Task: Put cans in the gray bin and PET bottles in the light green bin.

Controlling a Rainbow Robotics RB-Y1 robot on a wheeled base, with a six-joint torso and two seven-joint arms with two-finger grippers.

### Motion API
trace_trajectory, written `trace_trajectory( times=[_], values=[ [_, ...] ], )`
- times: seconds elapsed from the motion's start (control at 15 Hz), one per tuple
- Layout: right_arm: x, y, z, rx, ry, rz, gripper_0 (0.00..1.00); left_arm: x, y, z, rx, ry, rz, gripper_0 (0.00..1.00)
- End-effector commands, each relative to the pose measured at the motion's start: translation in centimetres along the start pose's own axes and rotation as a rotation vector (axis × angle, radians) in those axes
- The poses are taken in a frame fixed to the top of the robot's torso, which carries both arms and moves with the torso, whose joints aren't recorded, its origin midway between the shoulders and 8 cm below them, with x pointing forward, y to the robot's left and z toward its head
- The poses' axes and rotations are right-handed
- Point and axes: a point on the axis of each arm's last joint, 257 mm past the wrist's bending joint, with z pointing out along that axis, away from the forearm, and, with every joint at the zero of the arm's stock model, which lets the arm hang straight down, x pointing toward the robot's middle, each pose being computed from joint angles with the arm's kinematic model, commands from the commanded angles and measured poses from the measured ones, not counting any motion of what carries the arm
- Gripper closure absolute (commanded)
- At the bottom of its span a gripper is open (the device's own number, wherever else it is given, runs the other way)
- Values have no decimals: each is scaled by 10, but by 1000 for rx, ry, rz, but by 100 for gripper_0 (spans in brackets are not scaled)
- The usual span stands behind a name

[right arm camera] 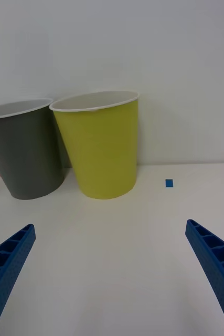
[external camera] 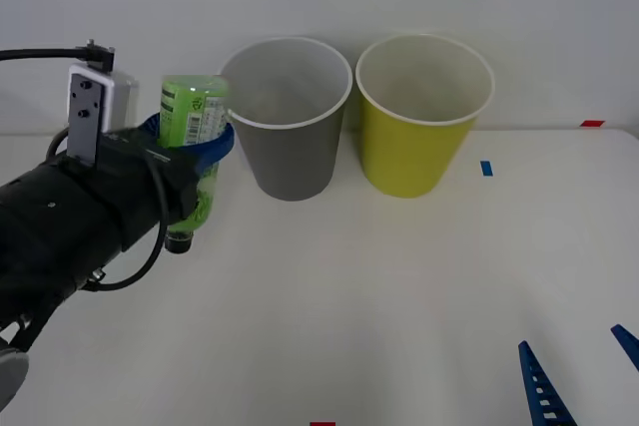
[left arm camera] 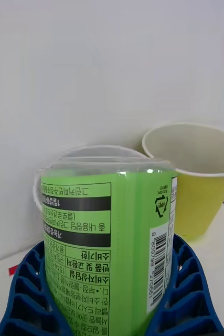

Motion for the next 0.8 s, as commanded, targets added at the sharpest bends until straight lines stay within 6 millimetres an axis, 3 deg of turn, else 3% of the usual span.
trace_trajectory(
  times=[0.07, 0.47, 0.8],
  values=[
    [0, 0, 0, 0, 0, 0, 0, -31, 16, -5, 12, -29, -60, 100],
    [0, 0, 0, 0, 0, 0, 0, -53, 38, -14, -10, 36, -21, 100],
    [0, 0, 0, 0, 0, 0, 0, -100, 22, -5, 13, -47, 8, 100]
  ],
)
